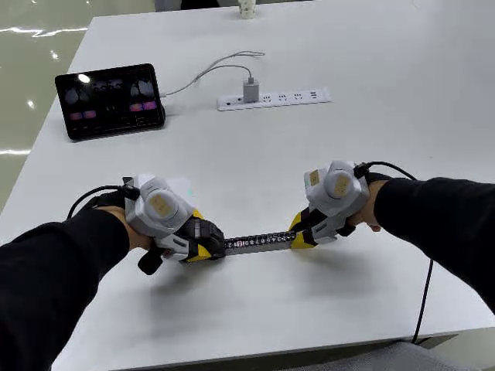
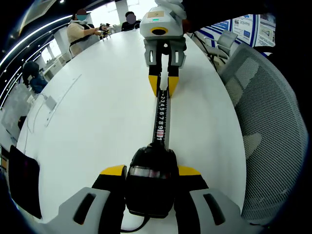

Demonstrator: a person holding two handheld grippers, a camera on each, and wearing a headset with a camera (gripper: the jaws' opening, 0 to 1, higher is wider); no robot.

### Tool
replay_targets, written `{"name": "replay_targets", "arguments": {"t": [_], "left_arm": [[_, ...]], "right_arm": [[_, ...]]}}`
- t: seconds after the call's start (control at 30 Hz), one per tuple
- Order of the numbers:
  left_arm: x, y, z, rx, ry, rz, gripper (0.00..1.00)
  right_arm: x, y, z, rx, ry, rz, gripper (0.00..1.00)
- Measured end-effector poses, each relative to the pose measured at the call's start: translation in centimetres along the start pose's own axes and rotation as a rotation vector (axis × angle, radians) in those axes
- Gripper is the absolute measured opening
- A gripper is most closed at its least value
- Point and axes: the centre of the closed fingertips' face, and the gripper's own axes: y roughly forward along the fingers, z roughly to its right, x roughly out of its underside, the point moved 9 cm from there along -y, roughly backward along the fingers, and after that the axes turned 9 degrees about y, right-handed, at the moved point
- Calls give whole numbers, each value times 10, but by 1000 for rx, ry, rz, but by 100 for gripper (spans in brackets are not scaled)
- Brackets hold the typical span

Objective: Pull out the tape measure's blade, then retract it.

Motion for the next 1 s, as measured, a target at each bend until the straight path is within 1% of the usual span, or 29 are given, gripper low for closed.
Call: {"name": "replay_targets", "arguments": {"t": [0.43,0.5,0.73,1.0], "left_arm": [[0,0,0,0,-1,1,33],[0,0,0,-1,-2,2,33],[0,0,0,0,-2,3,33],[0,1,0,-1,0,2,33]], "right_arm": [[8,-7,4,4,5,-5,10],[10,-8,4,9,-3,-8,10],[16,-12,4,10,5,-6,10],[18,-14,4,13,8,-3,10]]}}
